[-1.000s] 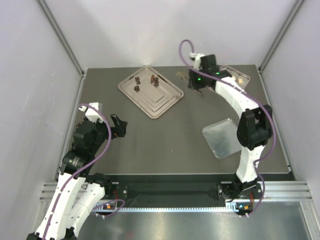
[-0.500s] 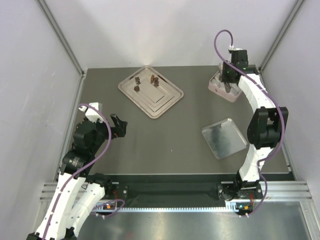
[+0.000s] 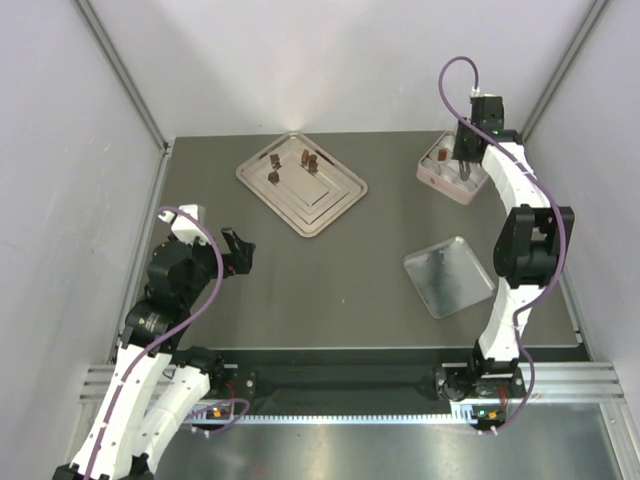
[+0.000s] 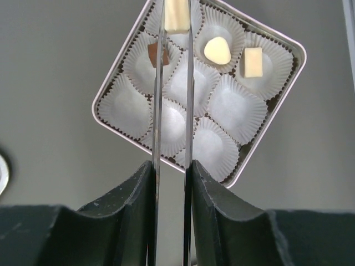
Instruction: Pack the chocolate
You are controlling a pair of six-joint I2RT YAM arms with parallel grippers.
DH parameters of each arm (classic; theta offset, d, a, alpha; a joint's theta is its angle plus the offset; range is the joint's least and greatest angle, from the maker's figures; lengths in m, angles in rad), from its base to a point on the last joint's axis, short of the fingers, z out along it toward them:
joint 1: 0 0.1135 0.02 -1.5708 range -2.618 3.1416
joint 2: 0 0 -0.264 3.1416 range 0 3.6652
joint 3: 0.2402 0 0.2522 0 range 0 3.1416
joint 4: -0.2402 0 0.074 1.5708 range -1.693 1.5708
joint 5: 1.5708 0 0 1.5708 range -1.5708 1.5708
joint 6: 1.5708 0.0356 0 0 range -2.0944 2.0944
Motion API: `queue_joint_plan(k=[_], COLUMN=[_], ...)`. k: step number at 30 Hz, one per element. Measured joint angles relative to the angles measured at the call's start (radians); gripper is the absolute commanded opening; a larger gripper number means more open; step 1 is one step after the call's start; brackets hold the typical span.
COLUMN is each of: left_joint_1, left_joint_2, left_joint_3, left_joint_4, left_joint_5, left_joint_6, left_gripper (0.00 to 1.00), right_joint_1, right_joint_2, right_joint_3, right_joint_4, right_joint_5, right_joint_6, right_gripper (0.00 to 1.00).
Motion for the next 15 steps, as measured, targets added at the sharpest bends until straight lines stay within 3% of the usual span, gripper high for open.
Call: queue_joint_plan(k=[15], left_joint_1=[0.0], left_joint_2=[0.003], left_joint_3=[0.0], left_joint_4=[0.0], left_joint_5=[0.0], left_joint_6=[0.0], left_gripper=[0.99], right_joint_1=[-0.025], right_joint_2=[0.076], right_joint_3=[0.016], right_joint_4=[0.008], right_joint_5=[-0.011], right_joint_6=[0.001], right_gripper=[0.33])
